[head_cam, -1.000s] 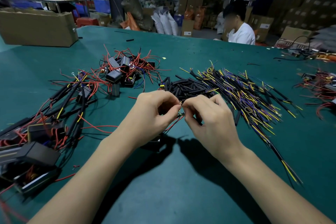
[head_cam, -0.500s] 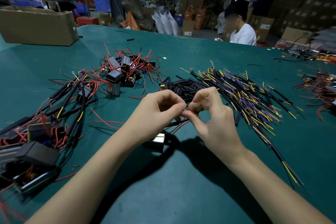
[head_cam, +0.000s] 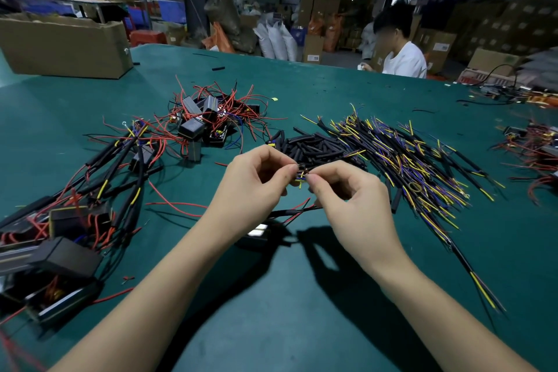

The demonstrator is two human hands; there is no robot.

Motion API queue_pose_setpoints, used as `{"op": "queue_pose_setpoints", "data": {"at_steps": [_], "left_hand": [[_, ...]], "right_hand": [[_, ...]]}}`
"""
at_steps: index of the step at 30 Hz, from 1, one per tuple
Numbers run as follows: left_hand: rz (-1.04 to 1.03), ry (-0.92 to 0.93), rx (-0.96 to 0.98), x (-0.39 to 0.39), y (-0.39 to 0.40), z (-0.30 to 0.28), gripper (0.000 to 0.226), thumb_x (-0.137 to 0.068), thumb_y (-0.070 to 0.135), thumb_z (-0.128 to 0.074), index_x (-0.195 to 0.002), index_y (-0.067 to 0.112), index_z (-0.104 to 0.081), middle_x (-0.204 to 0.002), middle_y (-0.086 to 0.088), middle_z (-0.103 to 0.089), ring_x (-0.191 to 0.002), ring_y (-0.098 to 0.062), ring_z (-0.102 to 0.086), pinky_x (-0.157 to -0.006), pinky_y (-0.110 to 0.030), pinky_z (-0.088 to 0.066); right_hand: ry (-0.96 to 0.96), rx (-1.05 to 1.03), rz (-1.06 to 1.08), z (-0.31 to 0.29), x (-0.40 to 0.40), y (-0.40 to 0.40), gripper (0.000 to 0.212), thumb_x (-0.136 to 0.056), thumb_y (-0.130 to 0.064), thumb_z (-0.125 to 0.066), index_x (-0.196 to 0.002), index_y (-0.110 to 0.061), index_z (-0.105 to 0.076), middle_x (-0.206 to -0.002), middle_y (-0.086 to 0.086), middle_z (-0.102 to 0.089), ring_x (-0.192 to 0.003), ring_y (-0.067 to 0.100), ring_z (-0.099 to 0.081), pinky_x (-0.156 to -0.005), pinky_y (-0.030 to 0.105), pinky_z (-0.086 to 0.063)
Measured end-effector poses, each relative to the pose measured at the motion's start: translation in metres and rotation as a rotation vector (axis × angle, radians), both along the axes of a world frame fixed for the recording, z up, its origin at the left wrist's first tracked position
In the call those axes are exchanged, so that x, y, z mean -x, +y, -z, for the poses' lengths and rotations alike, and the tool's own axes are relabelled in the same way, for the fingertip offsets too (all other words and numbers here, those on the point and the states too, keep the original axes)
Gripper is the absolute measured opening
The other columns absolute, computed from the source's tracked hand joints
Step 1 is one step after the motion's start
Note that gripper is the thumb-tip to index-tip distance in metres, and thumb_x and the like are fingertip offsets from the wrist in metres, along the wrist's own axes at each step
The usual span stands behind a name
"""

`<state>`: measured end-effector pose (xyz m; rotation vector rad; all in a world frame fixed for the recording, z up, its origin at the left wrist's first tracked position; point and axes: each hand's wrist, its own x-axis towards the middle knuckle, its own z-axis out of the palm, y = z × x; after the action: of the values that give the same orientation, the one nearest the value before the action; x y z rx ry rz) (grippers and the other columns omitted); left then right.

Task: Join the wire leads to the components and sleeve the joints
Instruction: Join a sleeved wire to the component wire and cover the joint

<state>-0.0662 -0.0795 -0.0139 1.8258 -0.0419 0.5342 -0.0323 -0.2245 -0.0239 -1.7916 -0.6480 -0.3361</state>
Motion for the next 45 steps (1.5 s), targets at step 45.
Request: {"op": "queue_pose_setpoints", "data": {"at_steps": [45], "left_hand": [[0.181, 0.203, 0.341, 0.005, -0.003, -0.012, 0.022, -0.083, 0.014, -0.062, -0.061, 0.015, -0.061, -0.060, 0.004, -0.050, -0.057, -0.004, -0.045, -0.052, -0.008, -0.036]], "right_hand": [[-0.313, 0.079, 0.092, -0.006, 0.005, -0.001, 0.008, -0.080, -0.008, -0.069, -0.077, -0.015, -0.070, -0.075, -0.008, -0.066, -0.075, 0.008, -0.060, -0.079, 0.036, -0.045]]}}
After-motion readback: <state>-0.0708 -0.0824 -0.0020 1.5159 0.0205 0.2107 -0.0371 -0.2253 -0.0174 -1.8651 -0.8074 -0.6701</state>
